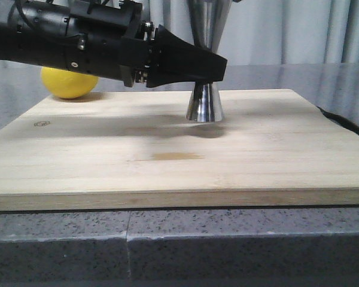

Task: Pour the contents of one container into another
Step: 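Pour the clear liquid from the beaker into the jigger cup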

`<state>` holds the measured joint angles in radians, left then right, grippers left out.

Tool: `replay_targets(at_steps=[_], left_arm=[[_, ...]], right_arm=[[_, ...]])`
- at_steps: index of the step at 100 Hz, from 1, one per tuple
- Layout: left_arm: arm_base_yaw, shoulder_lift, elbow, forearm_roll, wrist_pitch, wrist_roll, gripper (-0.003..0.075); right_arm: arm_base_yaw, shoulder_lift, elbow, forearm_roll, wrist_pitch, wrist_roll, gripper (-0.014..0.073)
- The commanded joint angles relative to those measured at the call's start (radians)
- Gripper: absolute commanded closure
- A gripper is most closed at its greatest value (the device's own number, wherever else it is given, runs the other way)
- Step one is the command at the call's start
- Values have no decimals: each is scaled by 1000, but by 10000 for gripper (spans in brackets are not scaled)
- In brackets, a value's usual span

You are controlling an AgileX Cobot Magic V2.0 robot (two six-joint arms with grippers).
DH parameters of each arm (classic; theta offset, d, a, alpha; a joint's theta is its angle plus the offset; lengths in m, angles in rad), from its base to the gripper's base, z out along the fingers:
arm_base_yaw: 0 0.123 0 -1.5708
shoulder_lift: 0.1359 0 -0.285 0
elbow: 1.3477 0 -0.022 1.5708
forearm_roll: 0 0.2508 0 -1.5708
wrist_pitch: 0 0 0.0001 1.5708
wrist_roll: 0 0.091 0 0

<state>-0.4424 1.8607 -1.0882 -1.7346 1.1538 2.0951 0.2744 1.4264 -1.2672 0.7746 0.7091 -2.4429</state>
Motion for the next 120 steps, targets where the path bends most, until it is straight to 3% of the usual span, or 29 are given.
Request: replay_targets(at_steps=[1, 120], left_arm=[[-10, -55, -29, -63, 129, -7, 739], [-10, -55, -29, -63, 129, -7, 739]], right_arm=[[-1, -41, -36, 31, -43, -15, 389], [27, -41, -36, -33, -87, -40, 389]])
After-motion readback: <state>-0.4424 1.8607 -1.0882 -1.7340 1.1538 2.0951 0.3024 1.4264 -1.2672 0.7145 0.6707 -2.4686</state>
